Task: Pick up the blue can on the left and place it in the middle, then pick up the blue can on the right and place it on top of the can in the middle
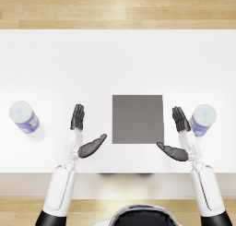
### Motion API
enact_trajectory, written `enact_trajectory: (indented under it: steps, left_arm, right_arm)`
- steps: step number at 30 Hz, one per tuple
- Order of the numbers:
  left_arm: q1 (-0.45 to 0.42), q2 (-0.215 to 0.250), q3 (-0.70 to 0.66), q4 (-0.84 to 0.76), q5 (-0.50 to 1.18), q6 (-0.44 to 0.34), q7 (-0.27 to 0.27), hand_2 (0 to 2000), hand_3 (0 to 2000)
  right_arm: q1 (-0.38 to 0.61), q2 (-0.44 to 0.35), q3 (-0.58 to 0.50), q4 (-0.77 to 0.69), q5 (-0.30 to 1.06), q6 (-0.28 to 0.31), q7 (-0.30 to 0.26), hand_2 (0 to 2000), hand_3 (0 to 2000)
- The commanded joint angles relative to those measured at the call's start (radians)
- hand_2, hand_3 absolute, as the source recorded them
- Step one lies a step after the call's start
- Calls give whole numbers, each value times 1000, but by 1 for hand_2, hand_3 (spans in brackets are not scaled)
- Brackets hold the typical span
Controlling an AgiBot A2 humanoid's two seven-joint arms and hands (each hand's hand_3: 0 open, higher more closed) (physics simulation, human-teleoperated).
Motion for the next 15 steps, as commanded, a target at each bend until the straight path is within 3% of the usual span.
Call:
enact_trajectory:
  steps: [1, 15]
  left_arm:
    - [0, 0, 0, 0, 0, 0, 0, 0, 0]
    - [0, 0, 0, 0, 0, 0, 0, 0, 0]
  right_arm:
    - [0, 0, 0, 0, 0, 0, 0, 0, 0]
    - [0, 0, 0, 0, 0, 0, 0, 0, 0]
